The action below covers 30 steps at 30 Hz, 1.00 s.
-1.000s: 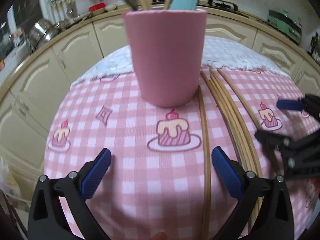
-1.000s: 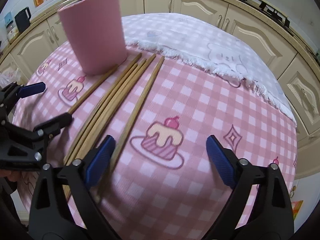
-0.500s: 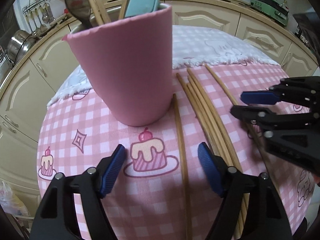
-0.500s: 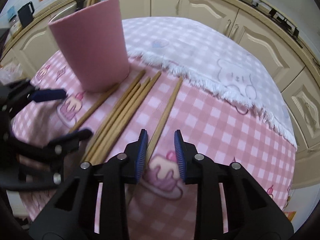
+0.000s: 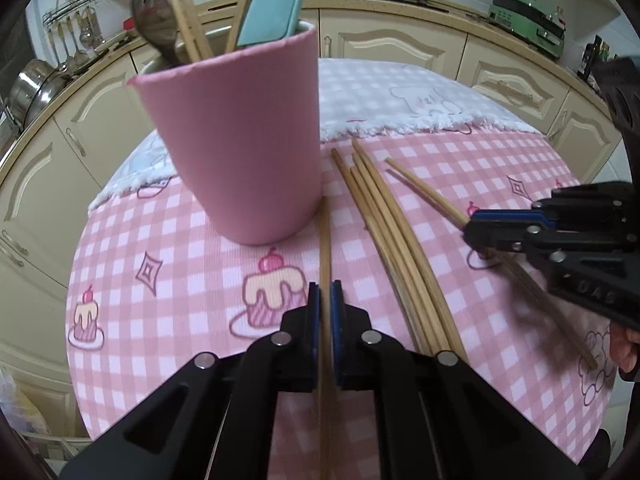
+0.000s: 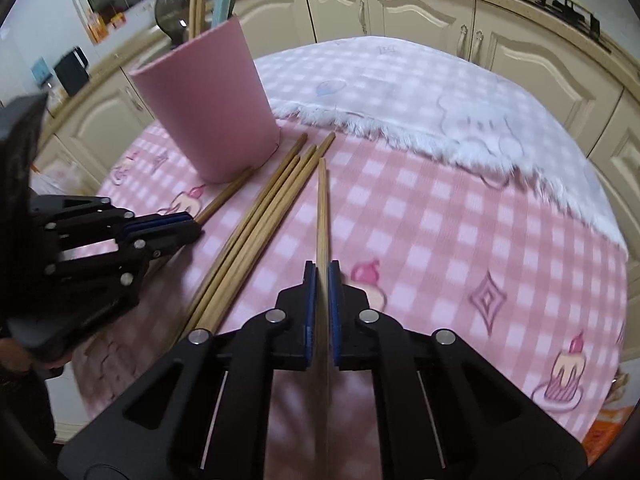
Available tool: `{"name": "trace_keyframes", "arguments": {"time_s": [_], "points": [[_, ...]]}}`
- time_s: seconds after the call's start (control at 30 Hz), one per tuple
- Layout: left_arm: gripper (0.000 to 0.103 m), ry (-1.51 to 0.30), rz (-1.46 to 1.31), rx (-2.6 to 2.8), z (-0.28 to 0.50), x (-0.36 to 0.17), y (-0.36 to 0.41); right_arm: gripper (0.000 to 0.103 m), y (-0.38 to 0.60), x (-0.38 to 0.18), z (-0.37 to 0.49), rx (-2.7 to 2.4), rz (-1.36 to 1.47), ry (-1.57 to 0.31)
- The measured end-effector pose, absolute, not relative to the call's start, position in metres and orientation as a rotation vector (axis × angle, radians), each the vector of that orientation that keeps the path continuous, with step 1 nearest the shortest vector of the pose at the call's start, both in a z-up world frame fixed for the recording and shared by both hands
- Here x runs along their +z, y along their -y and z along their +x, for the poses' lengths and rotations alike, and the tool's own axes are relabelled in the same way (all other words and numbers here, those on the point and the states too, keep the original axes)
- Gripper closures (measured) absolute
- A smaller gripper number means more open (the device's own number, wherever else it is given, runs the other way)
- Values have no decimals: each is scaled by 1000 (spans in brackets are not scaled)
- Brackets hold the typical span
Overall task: Organize utensils
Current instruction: 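Grasp one wooden chopstick with the left tool while the right tool grasps another, then lift both chopsticks and carry them above the pink cup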
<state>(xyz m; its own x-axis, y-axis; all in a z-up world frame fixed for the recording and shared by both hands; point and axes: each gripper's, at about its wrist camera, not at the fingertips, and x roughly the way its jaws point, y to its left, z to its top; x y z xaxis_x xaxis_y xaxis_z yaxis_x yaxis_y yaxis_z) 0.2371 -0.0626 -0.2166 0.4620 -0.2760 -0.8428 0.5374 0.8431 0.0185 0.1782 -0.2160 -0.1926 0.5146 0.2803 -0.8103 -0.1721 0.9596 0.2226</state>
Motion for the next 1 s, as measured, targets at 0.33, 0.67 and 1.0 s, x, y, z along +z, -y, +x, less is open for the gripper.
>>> {"name": "trace_keyframes", "arguments": {"time_s": [0.33, 0.67, 1.0], "points": [[98, -886, 172, -522, 208, -197, 40, 97, 227, -173, 145, 361, 187, -869], [98, -591, 47, -566, 163, -149, 21, 97, 234, -135, 119, 452, 272, -602], [98, -365, -92, -530, 160, -105, 3, 97, 229, -95, 124, 482, 305, -432]]}}
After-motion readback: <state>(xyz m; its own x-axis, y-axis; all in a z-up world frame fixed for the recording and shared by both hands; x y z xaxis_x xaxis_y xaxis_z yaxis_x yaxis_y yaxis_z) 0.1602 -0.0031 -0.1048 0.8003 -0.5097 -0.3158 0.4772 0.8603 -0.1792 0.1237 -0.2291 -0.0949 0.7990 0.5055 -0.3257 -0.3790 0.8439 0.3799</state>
